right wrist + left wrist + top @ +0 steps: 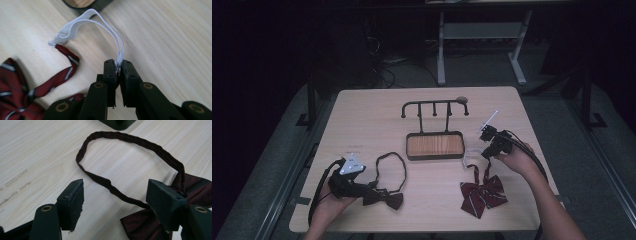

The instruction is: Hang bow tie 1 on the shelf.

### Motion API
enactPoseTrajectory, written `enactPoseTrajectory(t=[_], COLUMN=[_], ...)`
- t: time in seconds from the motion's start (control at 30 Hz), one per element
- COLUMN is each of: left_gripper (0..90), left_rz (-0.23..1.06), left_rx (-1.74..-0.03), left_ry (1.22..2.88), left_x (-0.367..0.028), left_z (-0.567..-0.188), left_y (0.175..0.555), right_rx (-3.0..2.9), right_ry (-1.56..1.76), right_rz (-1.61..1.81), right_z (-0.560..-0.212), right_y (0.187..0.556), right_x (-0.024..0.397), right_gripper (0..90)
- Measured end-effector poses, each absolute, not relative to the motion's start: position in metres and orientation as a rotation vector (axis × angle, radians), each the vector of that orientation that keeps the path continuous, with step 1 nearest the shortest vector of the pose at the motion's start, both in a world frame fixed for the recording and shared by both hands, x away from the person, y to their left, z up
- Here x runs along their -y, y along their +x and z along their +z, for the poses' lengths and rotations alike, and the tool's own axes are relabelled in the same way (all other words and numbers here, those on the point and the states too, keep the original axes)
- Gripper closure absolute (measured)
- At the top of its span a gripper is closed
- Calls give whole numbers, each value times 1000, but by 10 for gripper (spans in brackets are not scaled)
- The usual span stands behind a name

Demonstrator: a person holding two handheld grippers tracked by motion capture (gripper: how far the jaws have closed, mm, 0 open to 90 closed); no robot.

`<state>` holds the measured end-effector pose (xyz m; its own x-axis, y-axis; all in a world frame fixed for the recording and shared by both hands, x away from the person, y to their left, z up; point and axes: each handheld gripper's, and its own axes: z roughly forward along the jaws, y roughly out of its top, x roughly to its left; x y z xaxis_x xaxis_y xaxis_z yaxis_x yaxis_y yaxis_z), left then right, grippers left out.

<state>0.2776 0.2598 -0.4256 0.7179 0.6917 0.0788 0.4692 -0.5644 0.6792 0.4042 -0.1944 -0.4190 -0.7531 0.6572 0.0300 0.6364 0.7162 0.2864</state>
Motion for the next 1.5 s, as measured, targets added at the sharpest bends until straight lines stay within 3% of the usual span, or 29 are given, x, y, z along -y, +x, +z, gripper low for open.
enactPoseTrajectory(t=[1.5], left_gripper=[312], left_rz=[450], left_rx=[-869], left_ry=[2276], left_x=[-259], left_z=[-427], left_y=[277], right_rx=[-2907], right_ry=[728], right_rz=[591], right_z=[-319], right_y=[375], right_x=[181], right_gripper=[837])
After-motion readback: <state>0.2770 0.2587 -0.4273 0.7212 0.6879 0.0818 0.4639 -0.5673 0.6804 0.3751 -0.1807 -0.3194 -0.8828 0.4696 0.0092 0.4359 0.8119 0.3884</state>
